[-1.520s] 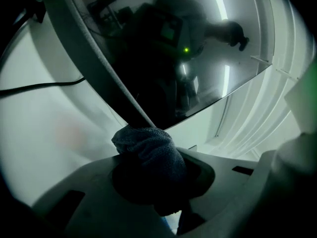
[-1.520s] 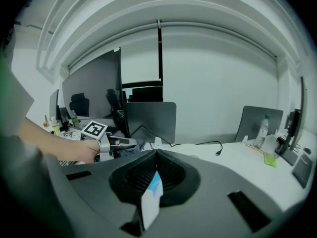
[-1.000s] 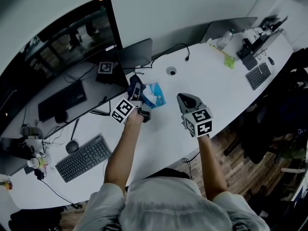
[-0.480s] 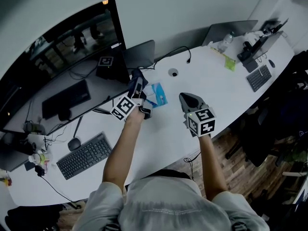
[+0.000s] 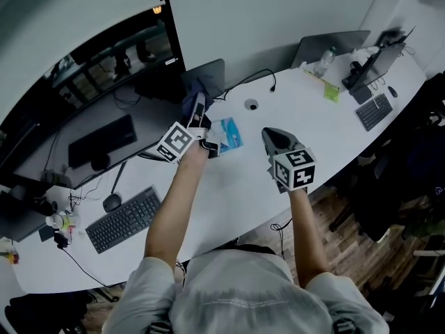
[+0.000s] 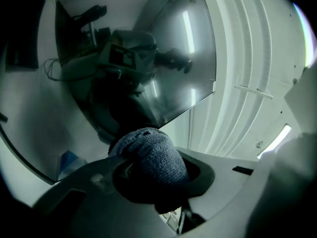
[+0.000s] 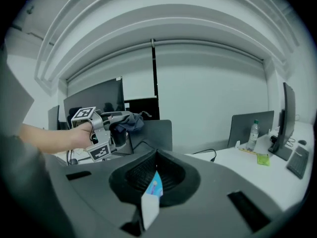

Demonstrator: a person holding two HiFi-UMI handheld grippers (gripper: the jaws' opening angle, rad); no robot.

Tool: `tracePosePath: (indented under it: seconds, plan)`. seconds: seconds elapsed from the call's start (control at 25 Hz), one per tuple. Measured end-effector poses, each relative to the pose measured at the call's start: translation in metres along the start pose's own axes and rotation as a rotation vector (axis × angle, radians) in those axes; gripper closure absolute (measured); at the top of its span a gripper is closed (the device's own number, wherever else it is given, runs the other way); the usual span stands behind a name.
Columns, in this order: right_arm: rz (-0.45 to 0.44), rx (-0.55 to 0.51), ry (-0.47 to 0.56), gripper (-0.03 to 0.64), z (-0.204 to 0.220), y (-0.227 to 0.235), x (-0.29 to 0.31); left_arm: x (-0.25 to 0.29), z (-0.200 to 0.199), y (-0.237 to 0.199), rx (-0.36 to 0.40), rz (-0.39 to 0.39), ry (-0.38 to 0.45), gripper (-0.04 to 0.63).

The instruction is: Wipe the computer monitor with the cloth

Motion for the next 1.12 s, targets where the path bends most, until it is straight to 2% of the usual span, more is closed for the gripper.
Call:
tracePosePath:
  seconds: [0.24, 0.4, 0.6, 0.8, 0.96, 1.12]
  plan:
    - [-0.01, -0.012, 0.039, 0.615, -0.029, -0.009, -0.008, -0.002, -0.023, 0.035, -0.011, 0.025, 0.032, 0.515]
    - [-0.011, -0.021, 0.045, 0.615, -0.04, -0.011, -0.016, -0.009, -0.043, 0.061, 0.02, 0.043, 0.065, 0.515]
    - [-0.025, -0.037, 0.044, 0.615, -0.055, -0.017, -0.019, -0.014, -0.064, 0.089, 0.12, 0.035, 0.06, 0.515]
    - [-0.049, -0.067, 0.055, 0.615, -0.076, -0.023, -0.02, -0.013, -0.083, 0.123, 0.182, 0.054, 0.083, 0.516]
    - [-0.055, -0.083, 0.075, 0.615, -0.092, -0.024, -0.022, -0.015, -0.092, 0.145, 0.315, 0.069, 0.064, 0.515]
    - [-0.063, -0.094, 0.105, 0.615, -0.108, -0.025, -0.021, -0.026, -0.105, 0.182, 0.59, 0.112, 0.073, 0.515]
Point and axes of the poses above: the fingertips, and each gripper's own axes: x forward along the fingers, y to its right, z out of its underside, the point moved 2 cm from there along -x, backward along the fingers, and after that the axes turned 12 degrees about -z, right-handed, at the moved point
